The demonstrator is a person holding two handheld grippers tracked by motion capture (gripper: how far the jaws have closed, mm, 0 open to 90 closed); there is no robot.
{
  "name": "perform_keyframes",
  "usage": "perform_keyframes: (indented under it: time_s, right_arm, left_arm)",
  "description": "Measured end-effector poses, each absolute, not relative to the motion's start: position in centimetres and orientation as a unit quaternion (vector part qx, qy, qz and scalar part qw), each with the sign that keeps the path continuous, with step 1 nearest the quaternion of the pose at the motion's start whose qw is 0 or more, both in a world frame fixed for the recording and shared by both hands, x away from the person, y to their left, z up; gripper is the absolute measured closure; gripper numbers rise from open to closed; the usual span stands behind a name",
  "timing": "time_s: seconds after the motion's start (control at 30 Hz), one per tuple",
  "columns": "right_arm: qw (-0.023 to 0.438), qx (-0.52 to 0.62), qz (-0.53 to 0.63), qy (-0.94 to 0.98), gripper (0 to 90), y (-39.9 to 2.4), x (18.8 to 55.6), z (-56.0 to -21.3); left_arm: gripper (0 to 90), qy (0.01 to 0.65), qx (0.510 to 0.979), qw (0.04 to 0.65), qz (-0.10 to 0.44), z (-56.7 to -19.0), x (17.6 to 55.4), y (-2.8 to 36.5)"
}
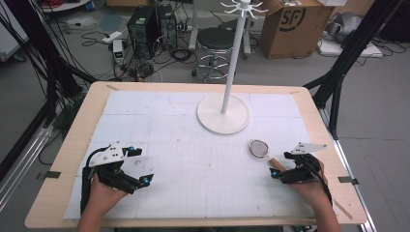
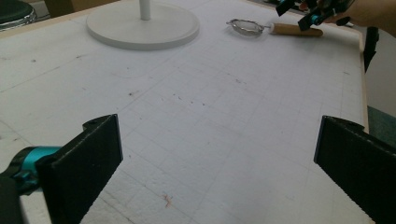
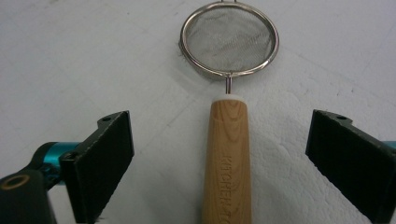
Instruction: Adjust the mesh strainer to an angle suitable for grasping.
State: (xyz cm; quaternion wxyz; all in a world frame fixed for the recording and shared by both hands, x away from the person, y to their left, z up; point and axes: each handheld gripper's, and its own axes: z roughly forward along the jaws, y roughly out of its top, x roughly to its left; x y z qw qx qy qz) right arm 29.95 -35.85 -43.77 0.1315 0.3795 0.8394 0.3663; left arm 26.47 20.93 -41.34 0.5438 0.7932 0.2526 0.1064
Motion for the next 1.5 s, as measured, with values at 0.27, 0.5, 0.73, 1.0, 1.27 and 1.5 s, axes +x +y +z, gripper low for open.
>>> perform_keyframes:
  time_s: [0.27, 0.5, 0.73, 1.0, 1.27, 1.5]
  right_arm:
    - [0.131, 0.395, 0.349, 0.840, 20.6, -35.9, 30.2, -44.2]
    - [0.114, 0.388, 0.344, 0.848, 37.9, -35.9, 30.3, -44.4]
    - [0.122, 0.394, 0.334, 0.848, 47.7, -35.8, 30.3, -44.4]
    - [0.130, 0.390, 0.325, 0.851, 63.6, -35.8, 30.2, -44.4]
    - [0.129, 0.384, 0.325, 0.855, 68.2, -35.7, 30.2, -44.3]
    - [0.123, 0.357, 0.325, 0.867, 69.4, -34.7, 30.1, -44.2]
  left_arm:
    - [1.6, 0.252, 0.795, 0.542, 0.103, -41.5, 26.5, 20.8]
    - [1.6, 0.252, 0.796, 0.541, 0.104, -41.5, 26.5, 20.8]
    - [1.6, 0.252, 0.796, 0.541, 0.104, -41.5, 26.5, 20.8]
    - [1.6, 0.251, 0.796, 0.541, 0.104, -41.5, 26.5, 20.8]
    - [1.6, 0.250, 0.797, 0.540, 0.103, -41.5, 26.5, 20.7]
    - [1.6, 0.250, 0.797, 0.540, 0.103, -41.5, 26.4, 20.7]
